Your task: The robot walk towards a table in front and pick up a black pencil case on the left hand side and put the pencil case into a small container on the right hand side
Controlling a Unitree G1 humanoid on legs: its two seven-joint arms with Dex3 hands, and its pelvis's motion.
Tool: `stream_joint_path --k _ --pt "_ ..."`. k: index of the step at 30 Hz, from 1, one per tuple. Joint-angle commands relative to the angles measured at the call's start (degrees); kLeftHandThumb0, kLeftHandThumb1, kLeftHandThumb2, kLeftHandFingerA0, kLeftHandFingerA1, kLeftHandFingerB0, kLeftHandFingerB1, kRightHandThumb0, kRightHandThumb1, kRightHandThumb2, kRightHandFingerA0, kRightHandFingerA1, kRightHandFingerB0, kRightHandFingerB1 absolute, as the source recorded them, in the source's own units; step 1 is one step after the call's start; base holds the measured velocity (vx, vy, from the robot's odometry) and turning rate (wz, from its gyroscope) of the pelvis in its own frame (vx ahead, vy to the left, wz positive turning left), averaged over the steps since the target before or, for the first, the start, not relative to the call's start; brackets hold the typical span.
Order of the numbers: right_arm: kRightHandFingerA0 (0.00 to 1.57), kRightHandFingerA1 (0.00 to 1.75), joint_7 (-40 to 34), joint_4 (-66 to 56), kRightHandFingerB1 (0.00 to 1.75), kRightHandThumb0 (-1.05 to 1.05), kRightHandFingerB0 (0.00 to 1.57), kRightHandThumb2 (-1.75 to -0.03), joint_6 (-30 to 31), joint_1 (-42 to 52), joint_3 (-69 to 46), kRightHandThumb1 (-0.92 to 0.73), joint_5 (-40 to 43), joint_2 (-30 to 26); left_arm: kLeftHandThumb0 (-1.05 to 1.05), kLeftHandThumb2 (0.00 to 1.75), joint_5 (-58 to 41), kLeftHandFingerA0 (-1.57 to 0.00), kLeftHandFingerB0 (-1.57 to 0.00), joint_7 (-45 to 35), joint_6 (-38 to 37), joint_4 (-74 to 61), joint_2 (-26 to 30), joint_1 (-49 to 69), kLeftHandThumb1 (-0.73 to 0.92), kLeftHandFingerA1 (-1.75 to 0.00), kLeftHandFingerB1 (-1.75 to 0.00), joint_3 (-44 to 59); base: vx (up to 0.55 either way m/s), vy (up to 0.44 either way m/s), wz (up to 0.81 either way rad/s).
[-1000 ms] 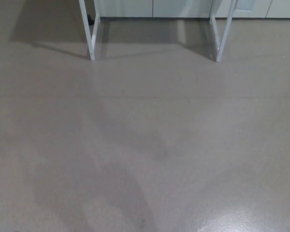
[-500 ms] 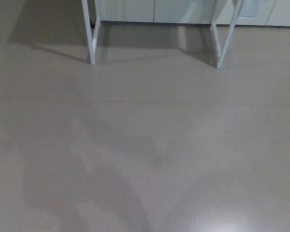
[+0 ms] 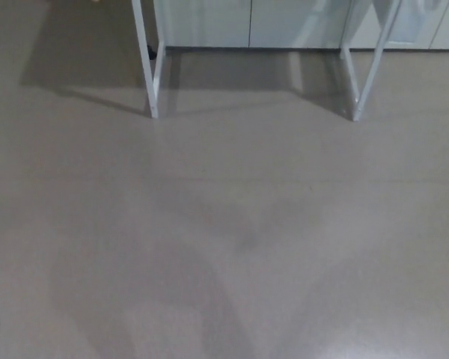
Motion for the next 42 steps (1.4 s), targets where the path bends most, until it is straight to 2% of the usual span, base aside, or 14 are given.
stream_joint_path --k 1,2,5,6,7,25,36,42 --pt "0.50 0.56 -0.49 0.48 0.50 -0.62 0.38 -0.79 -1.99 2.27 0.19 -0.43 -1.00 -2.16 -0.29 0.57 0.81 -0.40 -0.31 0.43 -3.15 1.45 0.16 1.54 0.57 -0.43 -0.33 -0.80 0.30 -0.296 0.67" --pt "0.59 0.47 -0.55 0.42 0.39 -0.59 0.43 -0.56 -2.11 2.89 0.28 -0.53 -1.01 -2.22 -0.32 0.57 1.89 -0.42 -0.32 1.09 -4.27 1.65 0.46 2.06 0.57 -0.44 -0.33 -1.58 0.30 -0.275 0.49" --pt "0.59 0.47 -0.65 0.46 0.39 -0.59 0.43 -0.56 -2.36 3.47 0.52 -0.53 -0.89 -2.36 -0.32 0.57 2.16 -0.42 -0.32 1.54 -5.26 2.18 0.68 2.45 0.57 -0.44 -0.33 -2.29 0.26 -0.109 0.04" --pt "0.54 0.57 -0.73 0.38 0.50 -0.62 0.37 -0.79 -2.47 4.16 0.70 -0.43 -1.02 -2.33 -0.29 0.57 1.12 -0.42 -0.33 0.85 -4.33 2.68 0.39 2.57 0.57 -0.44 -0.33 -1.84 0.28 -0.044 0.01" --pt "0.53 0.57 -0.91 0.28 0.49 -0.63 0.35 -0.80 -2.59 4.29 1.10 -0.44 -1.50 -2.52 -0.29 0.57 0.58 -0.42 -0.33 0.47 -4.00 2.87 0.32 2.56 0.57 -0.44 -0.33 -1.59 0.31 -0.016 -0.04" --pt "0.56 0.57 -2.17 0.44 0.50 -0.63 0.39 -0.80 -3.03 4.04 3.04 -0.44 -3.33 -2.96 -0.30 0.57 1.79 -0.45 -0.36 1.57 -5.11 2.26 1.40 2.90 0.58 -0.44 -0.34 -3.00 0.30 0.152 -0.15" --pt "0.56 0.57 -1.62 0.55 0.50 -0.62 0.39 -0.79 -3.12 3.93 3.11 -0.44 -3.03 -2.92 -0.30 0.57 2.28 -0.45 -0.34 1.75 -4.51 1.09 2.00 2.99 0.59 -0.43 -0.33 -3.98 0.31 -0.182 0.17" --pt "0.57 0.57 -1.66 0.27 0.50 -0.61 0.39 -0.80 -2.74 3.43 3.59 -0.45 -3.51 -3.17 -0.30 0.57 1.97 -0.45 -0.33 1.19 -3.61 1.07 2.05 2.26 0.59 -0.43 -0.33 -3.87 0.28 0.013 -0.12"
